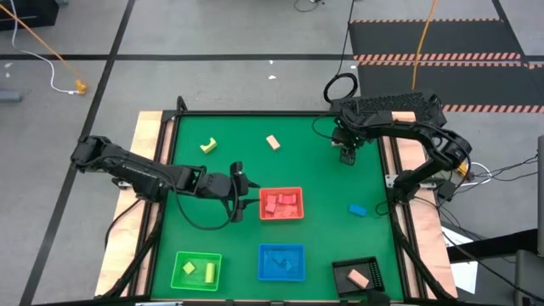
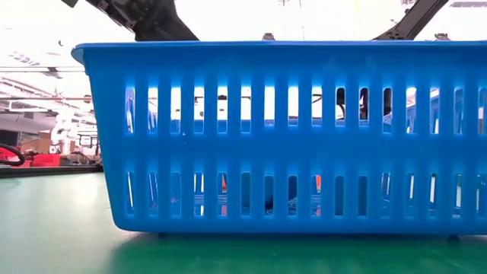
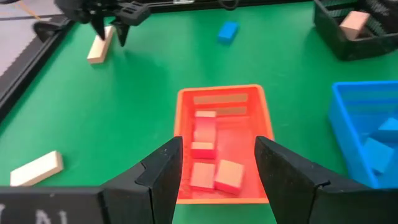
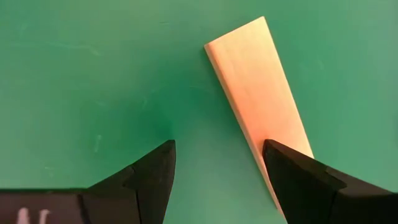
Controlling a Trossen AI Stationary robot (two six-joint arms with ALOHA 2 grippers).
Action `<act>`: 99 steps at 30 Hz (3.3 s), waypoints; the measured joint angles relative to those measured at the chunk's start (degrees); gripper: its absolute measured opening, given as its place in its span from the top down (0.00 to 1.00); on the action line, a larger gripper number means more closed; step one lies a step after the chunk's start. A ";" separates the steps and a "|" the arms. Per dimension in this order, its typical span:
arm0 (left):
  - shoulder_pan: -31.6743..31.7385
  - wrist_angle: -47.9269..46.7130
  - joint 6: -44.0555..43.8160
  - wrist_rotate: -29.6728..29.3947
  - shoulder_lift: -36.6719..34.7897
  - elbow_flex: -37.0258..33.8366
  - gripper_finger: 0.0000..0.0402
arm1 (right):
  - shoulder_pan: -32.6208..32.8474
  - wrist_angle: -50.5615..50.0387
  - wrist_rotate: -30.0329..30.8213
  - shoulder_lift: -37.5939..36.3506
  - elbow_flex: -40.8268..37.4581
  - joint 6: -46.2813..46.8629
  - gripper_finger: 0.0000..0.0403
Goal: Sort & place blocks by color
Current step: Put the right brown block into the black bin
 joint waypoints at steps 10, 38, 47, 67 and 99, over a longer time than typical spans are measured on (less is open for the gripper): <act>4.62 0.00 0.85 0.01 0.00 0.00 0.50 | -0.64 -1.22 -0.04 -0.61 -0.07 -0.69 0.42; 10.28 -0.02 6.46 0.02 0.00 0.00 0.50 | -2.75 12.72 -0.79 2.81 -0.11 -10.33 0.42; 10.29 -0.68 5.04 0.03 0.00 0.00 0.50 | -4.03 10.36 -3.32 3.70 0.07 -9.87 0.46; 10.29 -1.27 3.77 0.08 0.00 0.01 0.50 | -2.09 7.36 -2.80 -2.61 -0.22 -4.67 0.73; 9.63 -1.42 -5.64 0.07 0.00 0.02 0.50 | 65.43 16.28 -17.78 -25.26 -0.07 75.44 0.72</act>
